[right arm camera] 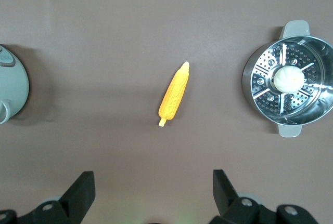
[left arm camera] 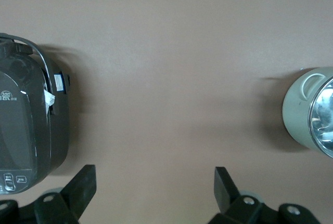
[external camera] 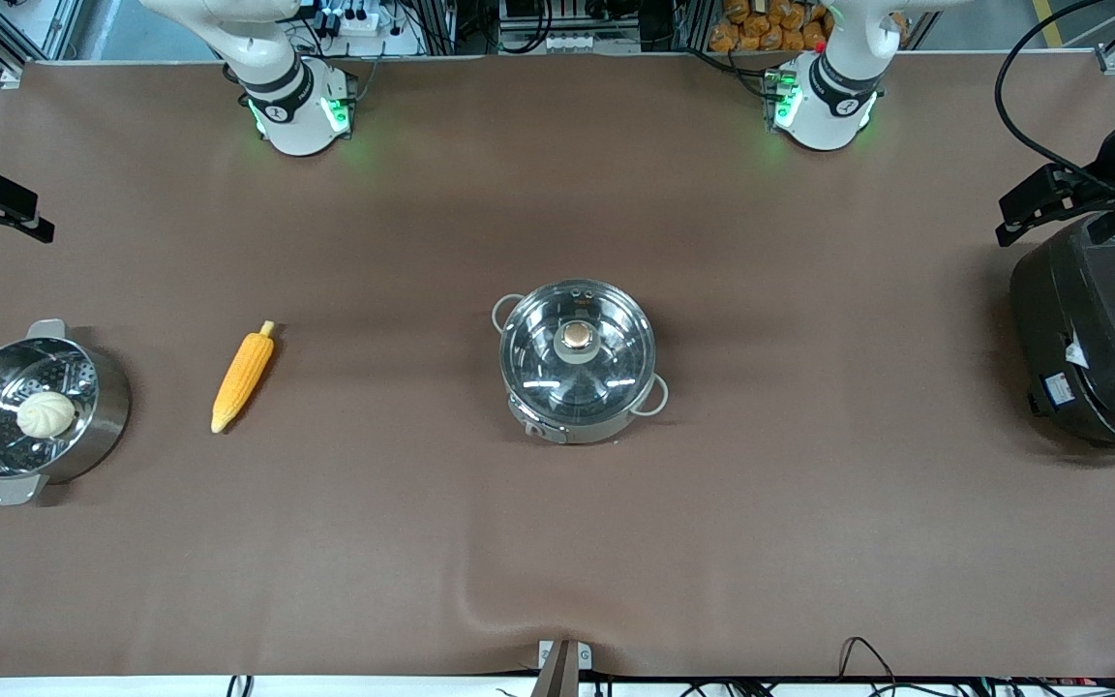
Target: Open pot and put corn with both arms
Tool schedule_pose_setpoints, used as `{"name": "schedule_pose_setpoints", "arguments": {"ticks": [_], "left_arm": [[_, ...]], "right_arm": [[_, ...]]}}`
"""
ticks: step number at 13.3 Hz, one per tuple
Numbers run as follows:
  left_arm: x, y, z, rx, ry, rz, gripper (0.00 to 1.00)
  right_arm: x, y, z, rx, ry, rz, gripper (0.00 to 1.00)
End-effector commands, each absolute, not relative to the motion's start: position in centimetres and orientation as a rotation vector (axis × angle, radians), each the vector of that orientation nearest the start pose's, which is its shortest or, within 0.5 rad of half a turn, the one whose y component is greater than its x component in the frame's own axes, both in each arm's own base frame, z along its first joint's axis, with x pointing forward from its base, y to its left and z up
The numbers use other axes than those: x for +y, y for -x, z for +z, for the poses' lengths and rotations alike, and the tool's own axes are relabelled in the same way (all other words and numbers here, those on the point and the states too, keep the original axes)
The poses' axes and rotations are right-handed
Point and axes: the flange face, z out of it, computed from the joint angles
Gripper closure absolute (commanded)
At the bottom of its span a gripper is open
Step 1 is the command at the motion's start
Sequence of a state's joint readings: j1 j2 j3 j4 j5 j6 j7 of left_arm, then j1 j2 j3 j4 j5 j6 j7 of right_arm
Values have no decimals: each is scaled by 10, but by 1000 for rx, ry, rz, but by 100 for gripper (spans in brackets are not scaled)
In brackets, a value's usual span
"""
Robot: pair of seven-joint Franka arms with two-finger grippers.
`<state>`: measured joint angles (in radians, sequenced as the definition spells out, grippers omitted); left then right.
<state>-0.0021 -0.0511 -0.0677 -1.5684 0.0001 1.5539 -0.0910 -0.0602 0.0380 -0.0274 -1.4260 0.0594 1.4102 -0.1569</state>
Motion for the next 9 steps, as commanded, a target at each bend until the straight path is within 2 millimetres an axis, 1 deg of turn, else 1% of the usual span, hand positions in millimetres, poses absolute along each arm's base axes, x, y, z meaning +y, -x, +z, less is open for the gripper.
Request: {"name": "schedule_pose_setpoints", "arguments": {"ticks": [1,3,4,6,9], "left_arm": [[-38,-527,658,-65,3112,-38,0],[-39,-528,657,-62,3115,-32,0],[-40,-527,661,-72,3115,-47,0],[-42,-527,662,-96,3112,-50,0],[-45,-533,657,-88,3118,-42,0]], "right_arm": [[-40,-549,657,-143,3082,75,0],[-41,-549,658,-139,3079,74,0],[-41,-548,658,-139,3080,77,0],[-40,-549,657,-138,3081,80,0],[-37,-551,654,-133,3082,85,0]]}}
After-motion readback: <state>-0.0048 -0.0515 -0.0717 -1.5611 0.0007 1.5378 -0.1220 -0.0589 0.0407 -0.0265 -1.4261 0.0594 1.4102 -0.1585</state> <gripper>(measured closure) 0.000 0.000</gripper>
